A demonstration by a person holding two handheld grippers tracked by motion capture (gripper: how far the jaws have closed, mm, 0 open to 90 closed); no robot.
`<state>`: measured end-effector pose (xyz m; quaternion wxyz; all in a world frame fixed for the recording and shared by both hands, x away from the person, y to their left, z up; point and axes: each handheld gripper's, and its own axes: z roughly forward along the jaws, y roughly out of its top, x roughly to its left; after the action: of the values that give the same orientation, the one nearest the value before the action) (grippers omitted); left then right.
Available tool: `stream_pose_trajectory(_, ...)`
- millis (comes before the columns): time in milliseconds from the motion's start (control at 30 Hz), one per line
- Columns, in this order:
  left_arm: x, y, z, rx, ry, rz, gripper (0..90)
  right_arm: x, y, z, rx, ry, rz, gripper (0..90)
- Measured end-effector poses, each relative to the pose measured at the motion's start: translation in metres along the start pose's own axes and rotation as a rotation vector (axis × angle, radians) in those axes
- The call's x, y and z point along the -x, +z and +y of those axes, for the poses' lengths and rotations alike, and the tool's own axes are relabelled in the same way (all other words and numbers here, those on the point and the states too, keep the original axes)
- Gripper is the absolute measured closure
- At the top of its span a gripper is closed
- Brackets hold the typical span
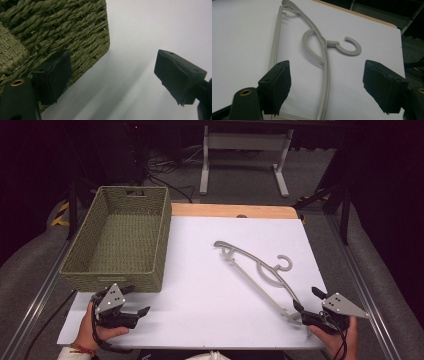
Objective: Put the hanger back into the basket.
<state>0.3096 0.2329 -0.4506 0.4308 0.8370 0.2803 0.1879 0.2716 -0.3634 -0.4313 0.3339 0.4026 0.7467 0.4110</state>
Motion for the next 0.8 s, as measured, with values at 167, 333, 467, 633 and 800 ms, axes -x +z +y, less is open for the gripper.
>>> stream_pose_trajectory(167,0.001,0.0,-0.001,-0.007,0.009,-0.01,16.1,-0.001,0.001,0.001,-0.008,-0.003,0.0,23.7)
stream_pose_trajectory(333,0.002,-0.002,-0.003,-0.008,0.017,-0.016,16.5,-0.002,0.004,0.003,-0.015,-0.01,0.003,24.3)
stream_pose_trajectory(467,0.0,-0.005,-0.002,0.003,0.005,-0.014,16.5,-0.003,0.007,0.003,-0.034,-0.001,0.014,24.9)
stream_pose_trajectory(633,0.0,-0.003,-0.002,-0.012,0.006,-0.01,16.6,0.0,0.007,0.005,-0.049,0.024,0.019,29.0)
stream_pose_trajectory(800,-0.001,-0.002,-0.002,-0.006,0.006,-0.019,16.8,0.005,0.014,0.012,-0.116,0.059,0.038,38.2)
